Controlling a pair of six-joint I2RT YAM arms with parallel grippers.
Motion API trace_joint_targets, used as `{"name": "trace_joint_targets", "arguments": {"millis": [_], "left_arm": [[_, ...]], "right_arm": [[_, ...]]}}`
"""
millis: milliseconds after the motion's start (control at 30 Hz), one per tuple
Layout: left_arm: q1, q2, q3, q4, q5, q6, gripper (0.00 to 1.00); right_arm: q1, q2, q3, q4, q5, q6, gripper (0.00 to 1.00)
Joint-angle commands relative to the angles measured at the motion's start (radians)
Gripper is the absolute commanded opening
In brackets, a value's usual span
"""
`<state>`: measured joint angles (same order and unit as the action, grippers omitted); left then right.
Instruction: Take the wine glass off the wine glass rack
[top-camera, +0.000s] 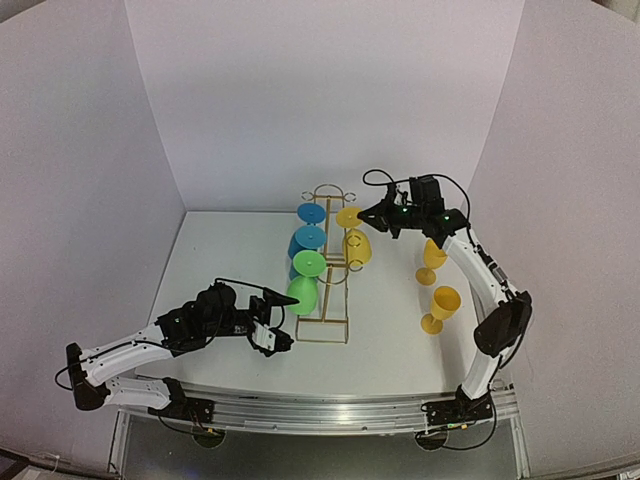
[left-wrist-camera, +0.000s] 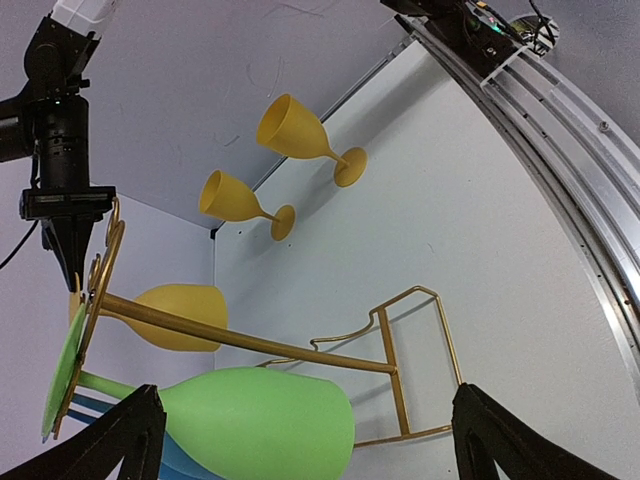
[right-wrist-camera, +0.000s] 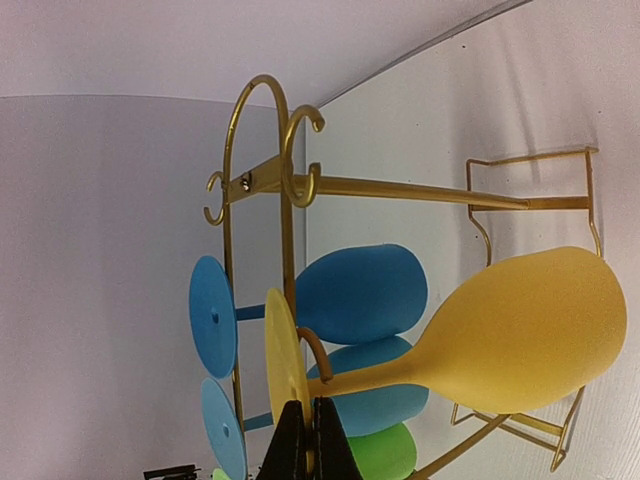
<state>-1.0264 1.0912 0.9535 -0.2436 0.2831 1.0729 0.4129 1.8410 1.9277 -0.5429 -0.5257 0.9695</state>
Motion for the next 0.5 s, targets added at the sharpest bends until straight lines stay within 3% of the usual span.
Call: {"name": "trace_joint_targets", "arguments": {"millis": [0, 467], "left_arm": [[0.006, -0.026, 0.009, 0.013, 0.014, -0.001, 0.99], [0.006, -0.028, 0.006, 0.014, 0.017, 0.002, 0.99]], "right_arm": [[-0.012, -0.051, -0.022, 0.0, 0.004, -0.002, 0.0], [-0.028, -0.093, -0.059, 0.046, 0.01, 0.041, 0.0]]}}
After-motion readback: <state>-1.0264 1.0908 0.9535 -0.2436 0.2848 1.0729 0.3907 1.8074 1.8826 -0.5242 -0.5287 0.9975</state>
